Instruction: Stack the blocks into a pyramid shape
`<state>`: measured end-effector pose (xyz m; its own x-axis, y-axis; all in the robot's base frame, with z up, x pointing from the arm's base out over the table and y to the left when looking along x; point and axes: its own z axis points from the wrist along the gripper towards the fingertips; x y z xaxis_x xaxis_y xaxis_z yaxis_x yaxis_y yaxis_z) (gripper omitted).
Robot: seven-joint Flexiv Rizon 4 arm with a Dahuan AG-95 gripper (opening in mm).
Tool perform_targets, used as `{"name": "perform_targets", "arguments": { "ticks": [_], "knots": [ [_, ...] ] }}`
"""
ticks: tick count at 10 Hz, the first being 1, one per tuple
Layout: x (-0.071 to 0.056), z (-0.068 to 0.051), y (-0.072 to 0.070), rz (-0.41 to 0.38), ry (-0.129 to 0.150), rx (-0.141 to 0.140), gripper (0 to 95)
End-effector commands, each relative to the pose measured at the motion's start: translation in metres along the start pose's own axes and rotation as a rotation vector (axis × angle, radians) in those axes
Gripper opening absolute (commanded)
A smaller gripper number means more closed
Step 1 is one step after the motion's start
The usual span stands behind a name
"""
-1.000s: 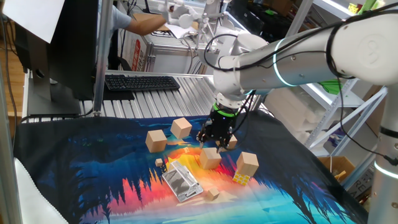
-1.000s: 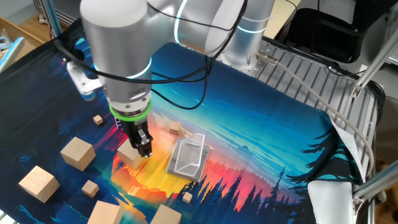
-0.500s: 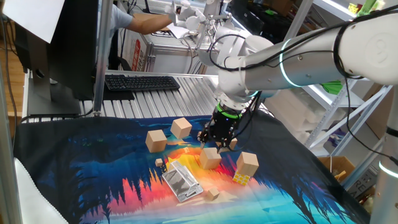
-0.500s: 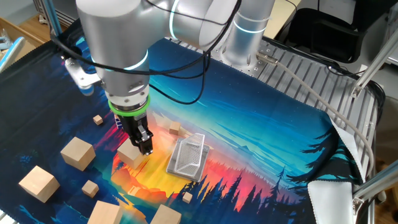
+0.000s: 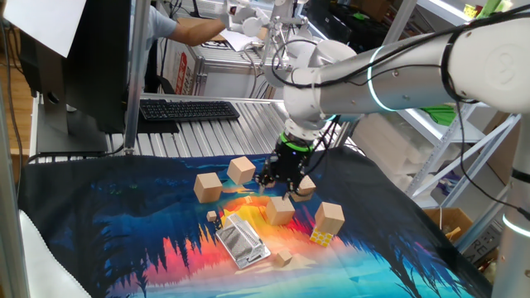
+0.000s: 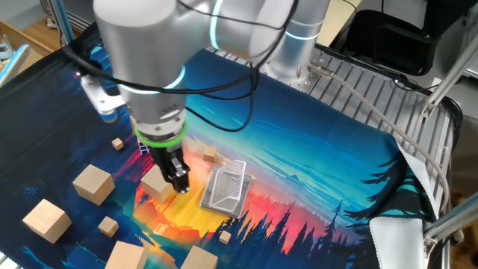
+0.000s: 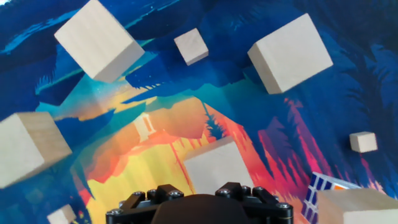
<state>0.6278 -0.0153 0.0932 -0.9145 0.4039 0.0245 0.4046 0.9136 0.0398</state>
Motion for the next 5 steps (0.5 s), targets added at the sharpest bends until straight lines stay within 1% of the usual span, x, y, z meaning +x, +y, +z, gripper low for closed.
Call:
{"name": "perform_targets", "arguments": {
  "ticks": [1, 2, 4, 5],
  "knots": [
    [0.003, -0.002, 0.021, 0.012, -0.006, 0.004, 57.0],
    [0.003, 0.0, 0.028, 0.016, -0.006, 0.004, 57.0],
    [0.0, 0.013, 0.055, 0.011, -0.023, -0.002, 57.0],
    [-0.001, 0.019, 0.062, 0.008, -0.024, -0.003, 57.0]
  ]
}}
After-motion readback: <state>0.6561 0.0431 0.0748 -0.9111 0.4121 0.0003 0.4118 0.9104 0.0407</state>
